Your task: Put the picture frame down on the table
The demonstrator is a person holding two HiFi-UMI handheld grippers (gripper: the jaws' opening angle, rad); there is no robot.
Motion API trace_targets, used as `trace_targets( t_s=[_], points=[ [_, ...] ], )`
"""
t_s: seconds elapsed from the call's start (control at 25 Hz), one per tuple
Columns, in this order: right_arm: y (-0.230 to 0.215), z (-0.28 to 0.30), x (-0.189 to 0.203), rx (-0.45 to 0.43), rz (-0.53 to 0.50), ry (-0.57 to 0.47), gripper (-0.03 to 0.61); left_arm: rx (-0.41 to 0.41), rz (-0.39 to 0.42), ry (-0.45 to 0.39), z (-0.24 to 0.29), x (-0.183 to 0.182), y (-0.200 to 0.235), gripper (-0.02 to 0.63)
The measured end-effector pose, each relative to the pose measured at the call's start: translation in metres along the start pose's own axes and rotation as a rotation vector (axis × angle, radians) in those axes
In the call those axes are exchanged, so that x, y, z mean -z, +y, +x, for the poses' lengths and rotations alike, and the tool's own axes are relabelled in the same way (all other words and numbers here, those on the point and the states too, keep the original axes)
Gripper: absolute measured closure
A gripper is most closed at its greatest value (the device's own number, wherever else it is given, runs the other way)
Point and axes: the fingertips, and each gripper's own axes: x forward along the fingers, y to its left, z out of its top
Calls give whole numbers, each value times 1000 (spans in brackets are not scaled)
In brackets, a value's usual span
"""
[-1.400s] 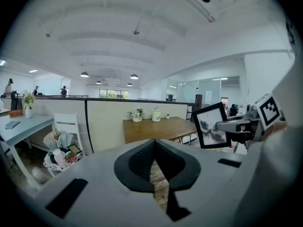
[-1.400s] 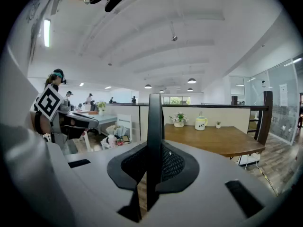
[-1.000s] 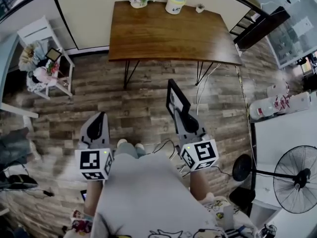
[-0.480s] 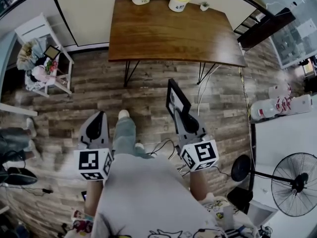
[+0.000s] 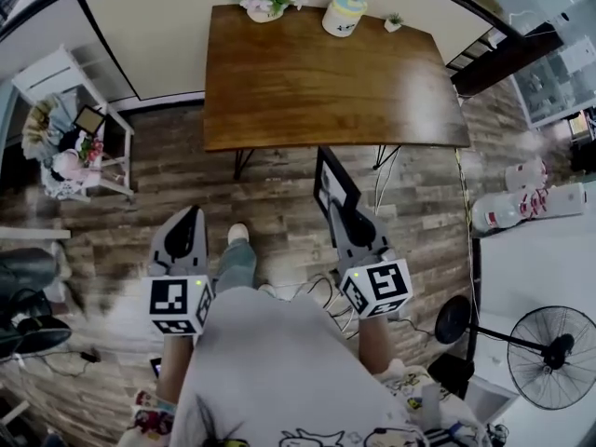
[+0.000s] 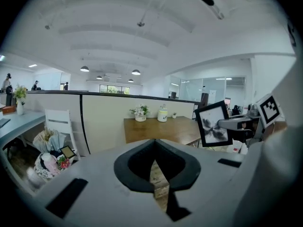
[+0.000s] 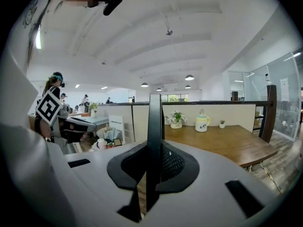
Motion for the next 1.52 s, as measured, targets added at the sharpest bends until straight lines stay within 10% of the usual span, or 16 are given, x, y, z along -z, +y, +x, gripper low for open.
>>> trace_targets(
  t_s=[1.52],
  points=[
    [-25,156,-31,76,37,39,552,38,15,37,127,-43,104,611]
  ],
)
